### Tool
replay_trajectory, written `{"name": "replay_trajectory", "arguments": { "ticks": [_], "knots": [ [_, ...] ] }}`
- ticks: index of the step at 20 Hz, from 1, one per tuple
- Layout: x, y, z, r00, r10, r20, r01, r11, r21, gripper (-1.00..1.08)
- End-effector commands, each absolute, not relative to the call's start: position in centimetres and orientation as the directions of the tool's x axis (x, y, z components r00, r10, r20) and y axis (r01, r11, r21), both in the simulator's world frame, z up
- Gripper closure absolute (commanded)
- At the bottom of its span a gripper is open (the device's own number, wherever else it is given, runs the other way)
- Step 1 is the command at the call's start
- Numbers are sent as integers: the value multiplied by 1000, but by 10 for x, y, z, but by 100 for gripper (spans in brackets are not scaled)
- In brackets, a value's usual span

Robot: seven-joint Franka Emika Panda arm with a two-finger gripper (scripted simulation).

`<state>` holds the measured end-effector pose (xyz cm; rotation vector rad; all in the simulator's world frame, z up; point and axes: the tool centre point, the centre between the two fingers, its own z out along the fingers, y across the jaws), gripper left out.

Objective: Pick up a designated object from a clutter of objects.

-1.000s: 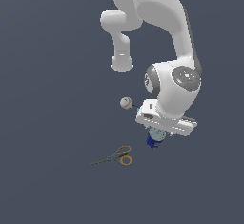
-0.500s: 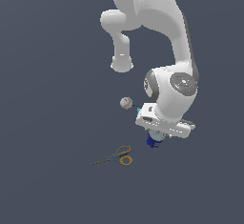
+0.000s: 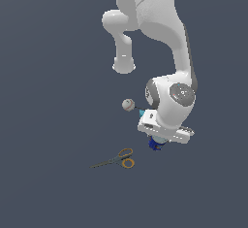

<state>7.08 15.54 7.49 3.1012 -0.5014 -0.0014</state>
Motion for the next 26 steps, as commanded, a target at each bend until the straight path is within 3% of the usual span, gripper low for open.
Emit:
{"name": "replay_trajectory", "arguments": {
  "ticks": [1,15,26],
  "knots": [
    [71,155,74,949,-316,0,-316,-949,0,108],
    [70,155,82,949,-315,0,-315,-949,0,108],
    [63,143,151,949,-315,0,-315,-949,0,108]
  ]
}}
